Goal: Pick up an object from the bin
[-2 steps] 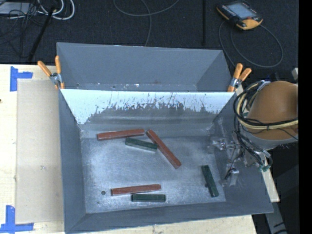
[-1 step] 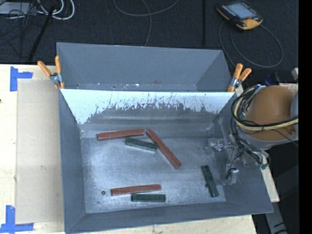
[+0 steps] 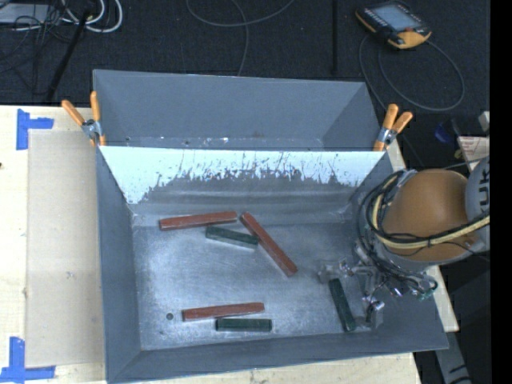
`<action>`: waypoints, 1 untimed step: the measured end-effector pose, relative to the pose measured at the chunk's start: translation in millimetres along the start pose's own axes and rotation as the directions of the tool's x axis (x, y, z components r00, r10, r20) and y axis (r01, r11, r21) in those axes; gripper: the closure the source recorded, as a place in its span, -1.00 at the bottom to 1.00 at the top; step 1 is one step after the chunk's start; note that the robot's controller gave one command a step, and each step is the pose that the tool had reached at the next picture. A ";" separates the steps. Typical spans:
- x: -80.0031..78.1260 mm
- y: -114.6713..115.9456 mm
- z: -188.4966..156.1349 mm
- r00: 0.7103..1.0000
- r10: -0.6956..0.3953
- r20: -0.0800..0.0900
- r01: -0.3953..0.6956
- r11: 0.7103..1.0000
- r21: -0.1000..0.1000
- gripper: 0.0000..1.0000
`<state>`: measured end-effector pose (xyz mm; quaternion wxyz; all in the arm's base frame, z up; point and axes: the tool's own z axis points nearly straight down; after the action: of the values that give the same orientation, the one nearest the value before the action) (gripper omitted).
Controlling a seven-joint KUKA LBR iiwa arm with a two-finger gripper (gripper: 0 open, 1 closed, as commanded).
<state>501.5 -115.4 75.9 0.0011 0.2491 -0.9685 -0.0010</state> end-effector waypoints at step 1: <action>-19.3 -18.8 0.4 0.976 -0.217 0.002 0.217 0.976 0.002 1.00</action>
Offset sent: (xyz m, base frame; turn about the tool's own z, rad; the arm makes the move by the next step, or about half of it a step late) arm 0.0000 0.0000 0.0000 0.0000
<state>527.5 -122.6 75.4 -0.0006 0.3534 -0.9355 -0.0004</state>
